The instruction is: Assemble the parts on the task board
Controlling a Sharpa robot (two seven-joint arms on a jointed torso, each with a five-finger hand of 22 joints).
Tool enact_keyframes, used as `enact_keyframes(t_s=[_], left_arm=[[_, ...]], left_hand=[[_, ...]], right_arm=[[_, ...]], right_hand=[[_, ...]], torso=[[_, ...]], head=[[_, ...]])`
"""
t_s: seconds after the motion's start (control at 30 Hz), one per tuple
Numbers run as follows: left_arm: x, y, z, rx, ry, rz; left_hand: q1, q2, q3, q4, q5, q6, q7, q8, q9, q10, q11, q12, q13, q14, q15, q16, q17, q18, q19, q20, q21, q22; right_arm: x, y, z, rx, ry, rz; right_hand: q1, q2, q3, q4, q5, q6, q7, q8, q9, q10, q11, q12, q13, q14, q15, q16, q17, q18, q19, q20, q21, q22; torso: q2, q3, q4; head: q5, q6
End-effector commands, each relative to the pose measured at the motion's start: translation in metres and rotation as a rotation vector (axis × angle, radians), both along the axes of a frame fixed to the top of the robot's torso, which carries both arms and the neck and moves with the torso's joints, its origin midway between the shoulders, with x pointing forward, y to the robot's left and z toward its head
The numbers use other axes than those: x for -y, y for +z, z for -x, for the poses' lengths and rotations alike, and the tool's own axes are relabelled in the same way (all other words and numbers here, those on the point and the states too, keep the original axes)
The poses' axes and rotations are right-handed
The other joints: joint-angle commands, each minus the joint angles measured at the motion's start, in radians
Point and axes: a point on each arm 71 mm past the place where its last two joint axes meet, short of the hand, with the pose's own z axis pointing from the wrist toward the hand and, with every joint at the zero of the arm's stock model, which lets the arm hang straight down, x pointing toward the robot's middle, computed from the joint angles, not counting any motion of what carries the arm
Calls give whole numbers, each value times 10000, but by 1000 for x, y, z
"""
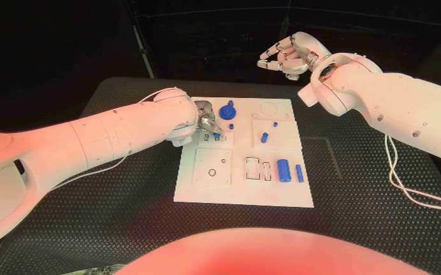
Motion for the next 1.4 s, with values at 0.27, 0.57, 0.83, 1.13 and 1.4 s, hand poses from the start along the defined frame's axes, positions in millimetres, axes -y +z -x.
enact_keyframes(t_s=[0.27, 0.57, 0.83, 1.13, 1.4], left_arm=[[-1, -1, 0, -68, -437, -517], [-1, -3, 1, -164, -536, -622], [-1, -4, 1, -209, -569, -650], [1, -4, 1, -237, -600, -653], [4, -5, 2, -275, -654, -653]], left_hand=[[-15, 66, 1558, -1487, 24, -19, -58, 41, 36, -128, -11, -165, -161, 1038, -70, 31, 2634, -140, 0, -45, 4, 48], [-29, 65, 1566, -1488, 24, -24, -62, 53, 45, -145, -14, -196, -205, 1038, -71, 31, 2634, -136, -9, -46, -7, 33], [-81, 64, 1577, -1477, 18, -35, -71, 92, 71, -148, -20, -214, -247, 1038, -74, 31, 2634, -138, -6, -50, -7, 41], [-123, 65, 1580, -1464, 13, -44, -78, 119, 88, -149, -25, -229, -281, 1038, -77, 31, 2634, -141, 0, -53, -3, 53], [-131, 66, 1580, -1461, 12, -45, -80, 125, 92, -147, -26, -228, -284, 1038, -78, 31, 2634, -140, -1, -53, -5, 50]], right_arm=[[-2, 1, 0, 60, 90, 15], [-2, 1, 0, 57, 102, 13], [-2, 1, 0, 59, 94, 15], [-2, 1, 0, 57, 103, 13], [-3, 1, 0, 51, 115, 14]], right_hand=[[13, 107, -58, 27, 84, -49, -20, 41, -9, -32, -14, 20, 5, 676, -70, -44, 937, 74, 14, -41, -29, 1], [19, 112, -59, 27, 96, -45, -21, 45, -8, -28, -15, 24, 8, 678, -71, -42, 940, 73, 17, -41, -27, 6], [25, 117, -60, 28, 110, -41, -23, 49, -7, -25, -16, 26, 10, 678, -72, -43, 939, 74, 18, -42, -29, 3], [32, 123, -62, 29, 126, -36, -24, 54, -6, -22, -17, 28, 11, 679, -74, -44, 938, 74, 18, -43, -30, 1], [41, 128, -64, 30, 144, -30, -26, 60, -4, -10, -20, 40, 23, 680, -76, -43, 940, 74, 21, -44, -31, 2]], torso=[[2, 7, 3], [2, 6, 1], [5, 8, 9], [3, 10, -2], [2, 10, -3]], head=[[-34, -1], [-39, -1], [-46, -1], [-41, -1], [-42, -1]])
